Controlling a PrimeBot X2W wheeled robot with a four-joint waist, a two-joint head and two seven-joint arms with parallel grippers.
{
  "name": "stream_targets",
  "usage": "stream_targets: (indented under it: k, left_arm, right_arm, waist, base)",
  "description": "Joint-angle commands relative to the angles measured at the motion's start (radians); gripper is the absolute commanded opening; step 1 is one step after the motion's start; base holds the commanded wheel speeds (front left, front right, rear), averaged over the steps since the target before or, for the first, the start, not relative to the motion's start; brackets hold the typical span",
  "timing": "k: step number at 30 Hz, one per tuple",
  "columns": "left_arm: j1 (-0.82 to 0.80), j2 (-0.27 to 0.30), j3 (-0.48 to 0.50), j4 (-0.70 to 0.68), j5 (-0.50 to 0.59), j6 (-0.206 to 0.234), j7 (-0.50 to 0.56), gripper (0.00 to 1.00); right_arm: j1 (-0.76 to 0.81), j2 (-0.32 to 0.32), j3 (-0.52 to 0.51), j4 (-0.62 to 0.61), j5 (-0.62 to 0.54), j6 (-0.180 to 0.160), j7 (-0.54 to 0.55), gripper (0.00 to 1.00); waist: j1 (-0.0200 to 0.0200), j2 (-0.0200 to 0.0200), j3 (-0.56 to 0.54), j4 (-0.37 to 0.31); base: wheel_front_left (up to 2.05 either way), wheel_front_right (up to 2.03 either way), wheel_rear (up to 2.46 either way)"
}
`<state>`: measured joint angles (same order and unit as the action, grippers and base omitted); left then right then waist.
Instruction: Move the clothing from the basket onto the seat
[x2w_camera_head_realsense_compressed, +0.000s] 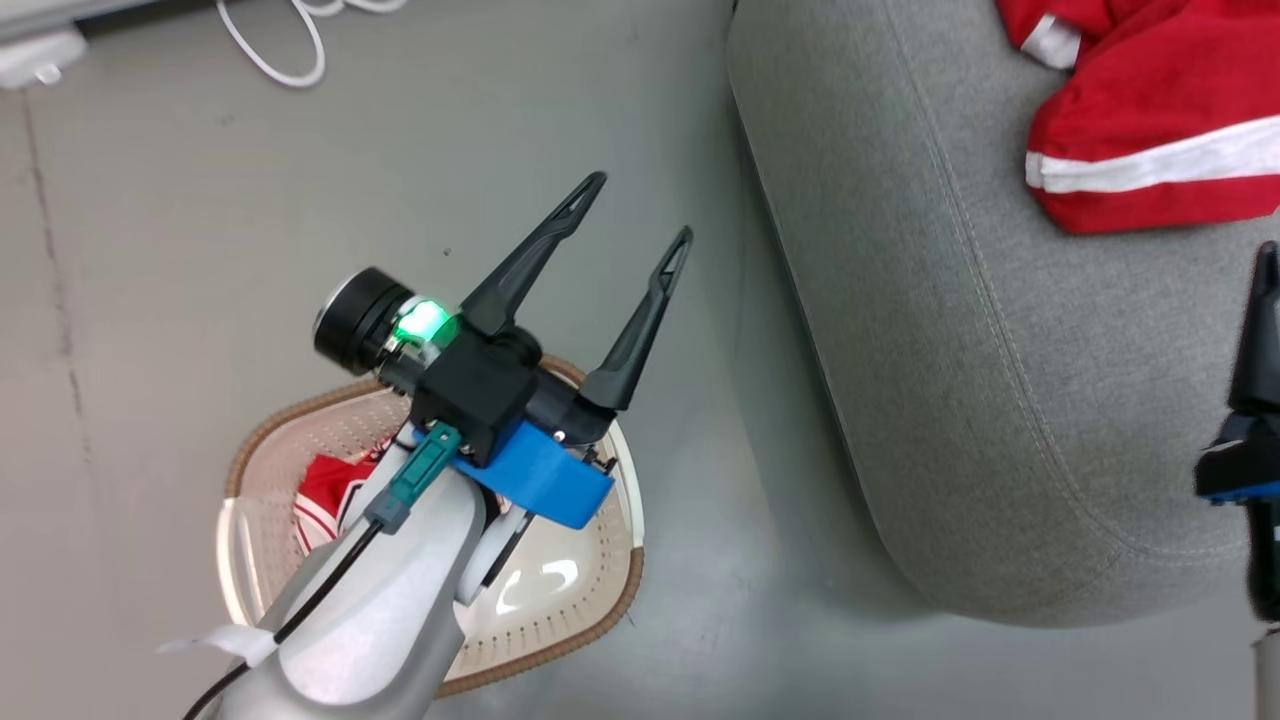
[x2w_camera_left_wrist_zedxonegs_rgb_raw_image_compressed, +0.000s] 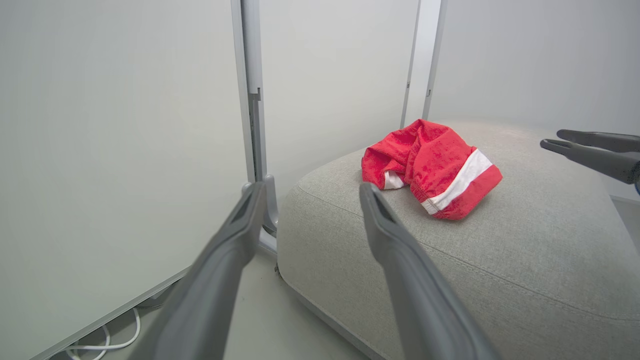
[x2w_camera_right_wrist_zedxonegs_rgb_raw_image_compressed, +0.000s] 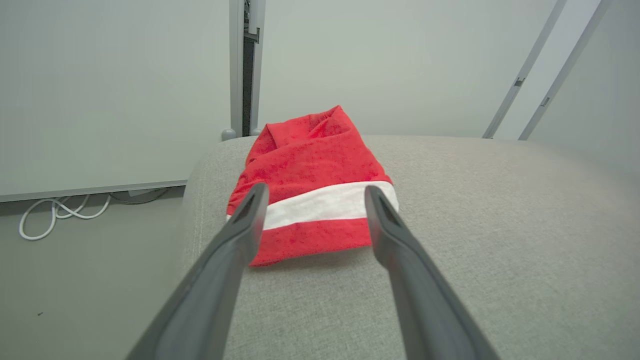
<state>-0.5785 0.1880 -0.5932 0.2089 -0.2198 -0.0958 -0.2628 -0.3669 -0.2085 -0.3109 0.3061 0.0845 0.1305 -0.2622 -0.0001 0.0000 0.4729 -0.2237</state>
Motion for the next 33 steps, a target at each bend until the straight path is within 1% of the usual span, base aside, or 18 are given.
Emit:
stream_targets:
  k: [1, 6, 13, 19, 25, 33]
  left_arm:
    - [0.027, -0.003, 0.020, 0.000, -0.003, 0.008, -0.003, 1.00]
    - [0.100, -0.021, 0.103, -0.007, -0.005, 0.021, -0.003, 1.00]
    - [0.177, -0.041, 0.218, -0.013, 0.007, 0.022, -0.003, 1.00]
    - [0.227, -0.049, 0.298, -0.005, 0.016, 0.018, -0.003, 1.00]
    - [0.292, -0.053, 0.381, 0.013, 0.028, 0.010, -0.003, 1.00]
    - [0.377, -0.063, 0.451, 0.031, 0.044, -0.006, -0.003, 1.00]
  right_arm:
    - [0.025, 0.015, 0.019, -0.031, 0.003, 0.000, -0.004, 1.00]
    - [0.061, 0.064, 0.102, -0.129, 0.015, 0.001, -0.004, 1.00]
    - [0.077, 0.092, 0.196, -0.188, 0.017, 0.001, -0.004, 1.00]
    - [0.089, 0.110, 0.238, -0.198, 0.008, 0.001, -0.004, 1.00]
    - [0.111, 0.132, 0.269, -0.182, -0.002, 0.001, -0.004, 1.00]
    - [0.170, 0.151, 0.280, -0.161, -0.002, 0.001, -0.004, 1.00]
  waist:
    - [0.0001, 0.0000, -0.058, 0.025]
    - [0.0001, 0.0000, -0.123, 0.068]
    - [0.0001, 0.0000, -0.199, 0.142]
    - [0.0001, 0.0000, -0.253, 0.188]
    - [0.0001, 0.0000, -0.314, 0.229]
    - [0.0001, 0.0000, -0.382, 0.274]
  base:
    - [0.00, 0.00, 0.00]
    - [0.00, 0.00, 0.00]
    - [0.00, 0.00, 0.00]
    - [0.00, 0.00, 0.00]
    - [0.00, 0.00, 0.00]
    - [0.00, 0.00, 0.00]
